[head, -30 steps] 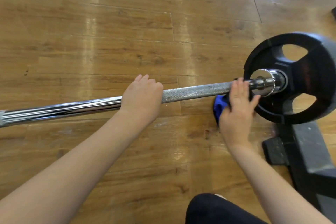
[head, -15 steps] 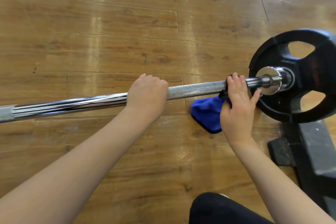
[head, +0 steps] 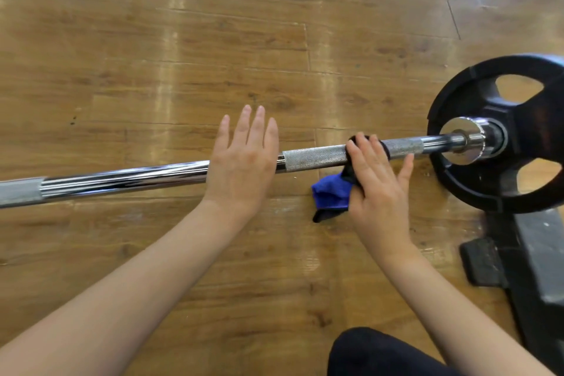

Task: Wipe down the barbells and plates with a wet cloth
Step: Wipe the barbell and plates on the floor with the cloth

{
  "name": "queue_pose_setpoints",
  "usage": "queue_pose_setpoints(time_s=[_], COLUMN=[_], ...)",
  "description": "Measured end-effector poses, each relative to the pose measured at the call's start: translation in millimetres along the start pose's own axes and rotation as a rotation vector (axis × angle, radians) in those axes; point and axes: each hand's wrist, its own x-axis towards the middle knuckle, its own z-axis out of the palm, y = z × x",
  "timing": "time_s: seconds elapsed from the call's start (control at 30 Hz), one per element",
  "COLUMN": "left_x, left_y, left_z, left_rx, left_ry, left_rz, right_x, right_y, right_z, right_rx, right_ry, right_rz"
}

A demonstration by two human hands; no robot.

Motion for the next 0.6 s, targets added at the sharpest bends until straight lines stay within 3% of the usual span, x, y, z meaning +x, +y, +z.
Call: queue_pose_setpoints(time_s=[0.2, 0.3, 0.43, 0.6], left_x=[12, 20, 23, 15], left_y=[0, -5, -7, -2], left_z=[-18, -23, -25, -20], left_rx=[-0.127, -0.150, -0.140, -0.134], left_ry=[-0.343, -0.425, -0.463, -0.344], left_rz=[-0.045, -0.043, -0.027, -0.031], right_x=[1, 4, 8, 0], right_y=[-11, -9, -39, -44], right_z=[5, 5, 13, 21], right_rx=[0.059, 0.038, 0.104, 0.106], right_ry=[-0.006, 0.000, 0.003, -0.022], right_rz=[0.059, 0.061, -0.066, -0.263])
